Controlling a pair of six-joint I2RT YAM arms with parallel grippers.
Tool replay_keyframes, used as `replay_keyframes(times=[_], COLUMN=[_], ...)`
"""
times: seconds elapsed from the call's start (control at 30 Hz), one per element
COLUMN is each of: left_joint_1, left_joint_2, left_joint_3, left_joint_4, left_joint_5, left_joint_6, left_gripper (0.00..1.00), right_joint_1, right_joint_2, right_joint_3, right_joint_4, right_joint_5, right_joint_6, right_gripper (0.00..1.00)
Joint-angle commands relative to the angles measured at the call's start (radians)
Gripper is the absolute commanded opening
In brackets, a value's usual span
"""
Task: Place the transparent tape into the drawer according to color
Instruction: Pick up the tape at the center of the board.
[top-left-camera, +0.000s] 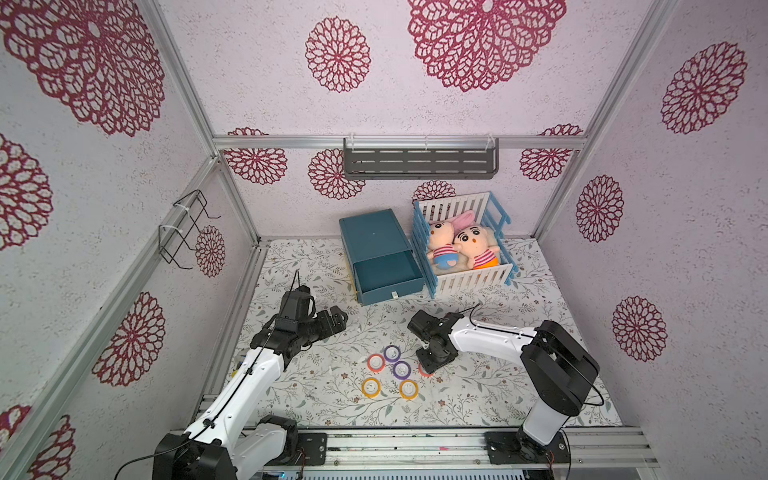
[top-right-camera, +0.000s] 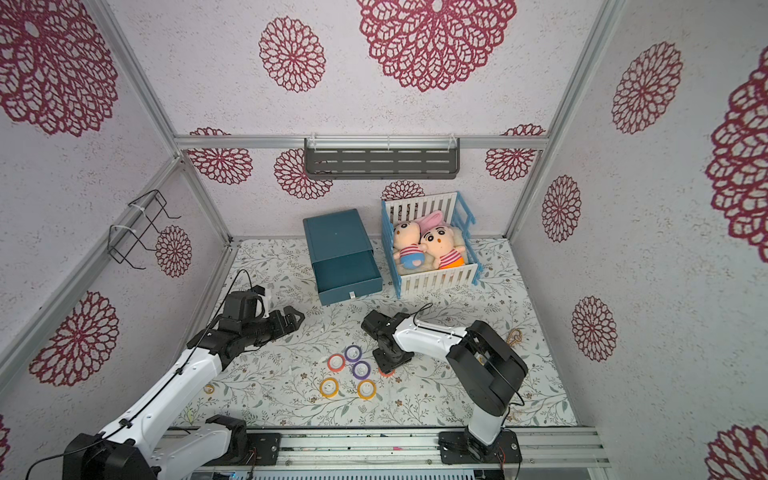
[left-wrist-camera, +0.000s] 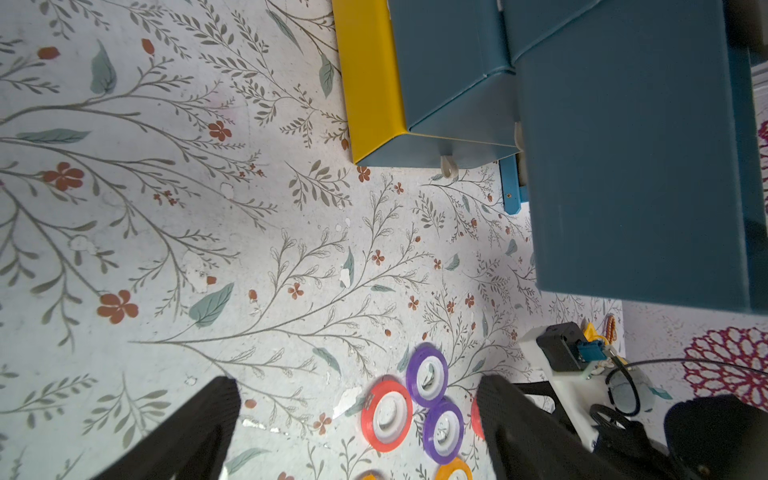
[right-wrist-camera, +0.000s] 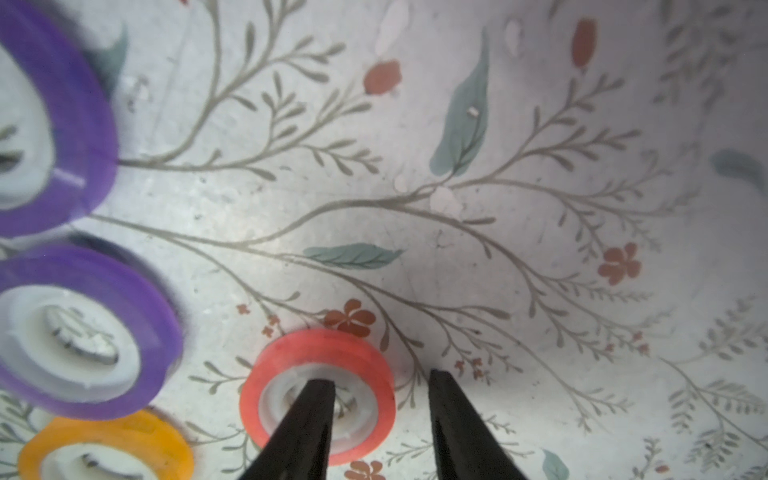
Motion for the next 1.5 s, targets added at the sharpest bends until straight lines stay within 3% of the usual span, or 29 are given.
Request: replay_keyframes(times=[0.0, 0.3, 0.63, 1.47], left_joint_1=[-0.008, -0.009, -0.009, -0.013], left_joint_2=[-0.013, -0.015, -0.02, -0.026], left_joint_3=[0.023, 0.027, 0.028, 0.002], left_joint_4=[-0.01, -0.016, -0.028, -0.012], left_joint_5=[-0.006, -0.006, -0.013, 0.0], left_joint_6=[0.013, 0.014, 0.016, 0.008], left_gripper=[0.97, 0.97, 0.97, 0.97], right_joint_1=[-0.002, -0.002, -0.003, -0.017], right_joint_2=[0.027, 0.034, 0.039, -0.113], right_joint_3=[-0.033, -0.075, -0.074, 0.129], right_joint_4=[-0.033, -0.003, -0.018, -0.176], right_joint_5=[-0.029, -0.033, -0.015, 0.015], right_joint_6=[-0.016, -0.016, -0.032, -0.011], right_gripper=[0.38, 0.27, 0.0, 0.0])
